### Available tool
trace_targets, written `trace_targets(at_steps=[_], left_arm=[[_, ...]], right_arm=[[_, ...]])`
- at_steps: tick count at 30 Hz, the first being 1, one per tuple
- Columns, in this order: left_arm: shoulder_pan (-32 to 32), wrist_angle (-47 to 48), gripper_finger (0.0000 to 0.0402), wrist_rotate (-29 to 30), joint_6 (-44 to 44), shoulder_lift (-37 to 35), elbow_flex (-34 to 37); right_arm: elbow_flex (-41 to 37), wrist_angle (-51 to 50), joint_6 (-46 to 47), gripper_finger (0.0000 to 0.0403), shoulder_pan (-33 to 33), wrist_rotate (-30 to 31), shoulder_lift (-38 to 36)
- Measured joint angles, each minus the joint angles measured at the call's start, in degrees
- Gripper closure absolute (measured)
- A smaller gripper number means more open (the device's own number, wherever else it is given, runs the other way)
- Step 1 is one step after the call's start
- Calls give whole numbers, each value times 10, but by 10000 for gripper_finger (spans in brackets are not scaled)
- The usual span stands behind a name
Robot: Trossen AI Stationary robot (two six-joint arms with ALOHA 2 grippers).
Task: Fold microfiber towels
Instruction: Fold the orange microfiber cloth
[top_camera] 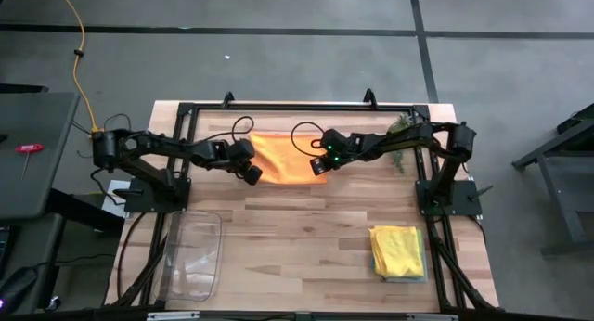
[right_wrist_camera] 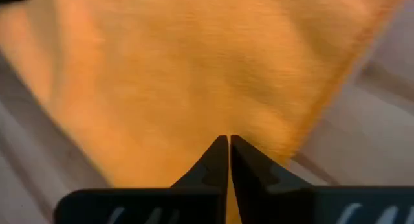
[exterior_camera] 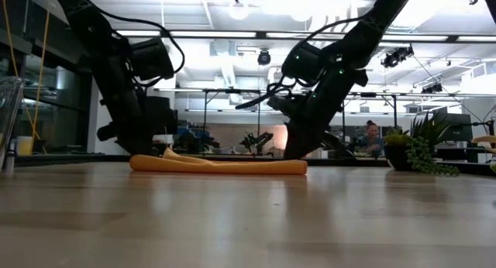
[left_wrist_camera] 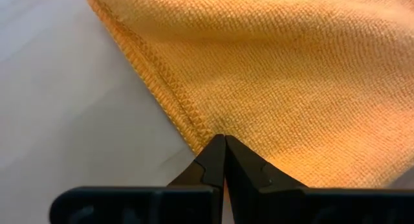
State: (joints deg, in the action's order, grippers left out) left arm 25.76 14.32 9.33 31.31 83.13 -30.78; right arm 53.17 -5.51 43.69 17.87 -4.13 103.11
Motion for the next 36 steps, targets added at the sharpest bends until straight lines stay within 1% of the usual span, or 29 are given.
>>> trace_targets(at_steps=[4, 8, 12, 16, 24, 27, 32, 36], left_arm=[[0, 42, 401, -3, -4, -11, 0], [0, 78, 401, -5, -10, -40, 3], [0, 92, 401, -7, -11, -69, 3], [0, 109, 401, -5, -15, -82, 3], [0, 105, 401, -1, -15, -87, 3], [0, 104, 401, 0, -15, -87, 3], [0, 99, 401, 0, -15, -87, 3], [0, 99, 401, 0, -15, -87, 2]], right_arm=[[0, -29, -2, 395, 1, 17, 0], [0, -39, -2, 401, 1, 27, 0], [0, -45, 0, 402, 1, 29, 0], [0, -52, 0, 402, 1, 37, 0], [0, 24, 11, 403, 1, 22, -18], [0, 70, 13, 403, 1, -6, 1], [0, 144, 42, 403, -8, -31, 58], [3, 150, 54, 403, -14, -34, 79]])
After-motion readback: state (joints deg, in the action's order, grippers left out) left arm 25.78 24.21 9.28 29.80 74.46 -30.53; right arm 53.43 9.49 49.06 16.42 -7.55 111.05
